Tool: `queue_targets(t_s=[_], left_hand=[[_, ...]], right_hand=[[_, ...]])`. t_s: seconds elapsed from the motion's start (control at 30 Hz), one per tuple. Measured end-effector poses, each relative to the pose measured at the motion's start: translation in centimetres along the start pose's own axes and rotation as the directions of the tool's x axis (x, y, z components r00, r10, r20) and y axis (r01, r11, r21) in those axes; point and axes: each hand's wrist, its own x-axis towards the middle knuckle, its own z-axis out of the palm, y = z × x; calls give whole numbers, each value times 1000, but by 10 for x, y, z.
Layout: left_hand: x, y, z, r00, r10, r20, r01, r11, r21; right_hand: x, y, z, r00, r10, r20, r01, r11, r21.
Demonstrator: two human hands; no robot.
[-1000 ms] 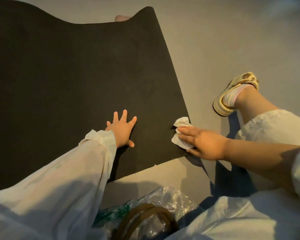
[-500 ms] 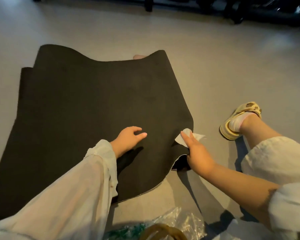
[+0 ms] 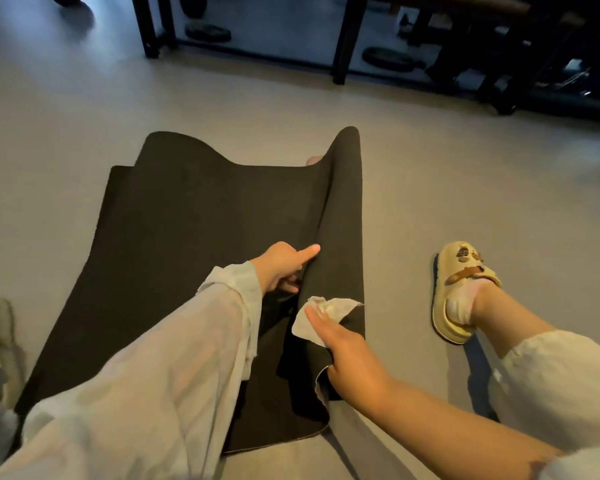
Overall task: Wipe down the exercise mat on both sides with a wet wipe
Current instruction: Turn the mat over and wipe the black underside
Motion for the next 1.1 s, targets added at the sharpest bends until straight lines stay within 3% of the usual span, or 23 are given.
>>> queue_targets(t_s=[0.1,0.2,0.33,0.47,0.6,0.73,0.8,0.87,0.93,1.03,1.1], left_hand=[[4,5,-4,1000,-9,-29,11,998,65],[1,8,-24,989,38,-142,-18,990,140],[-14,-1,-86,945,104,-311,-25,968,248],[-41,-38,-163,880,85,-468,8,981,194],[-71,-102,-222,808,-76,-584,133,990,55],[-84,-153,-234,770,-82,-632,82,996,-29],[-78,-155,-232,759,-4,-652,46,998,47],[-74,-149,-228,761,135,-634,25,971,237],[-75,-141,-221,765,329,-553,-43,884,466],[-88,-137,-207,798,556,-231,-217,624,751],[-98,-140,-196,872,490,17,-272,456,847]], right_hand=[[9,-14,2,999,39,-7,-39,996,-74],[23,-24,-1,997,71,35,-72,997,28],[54,-61,-7,979,-172,105,179,982,-55],[94,-92,2,964,-245,104,251,967,-49],[123,-99,28,974,-214,68,219,972,-80],[128,-96,64,948,-202,246,247,954,-170],[124,-90,76,930,-189,317,267,937,-225],[120,-83,79,923,-167,346,266,928,-260],[117,-78,76,915,-165,368,277,921,-276],[113,-77,70,888,-211,408,355,879,-317],[109,-76,64,867,-219,447,397,846,-356]])
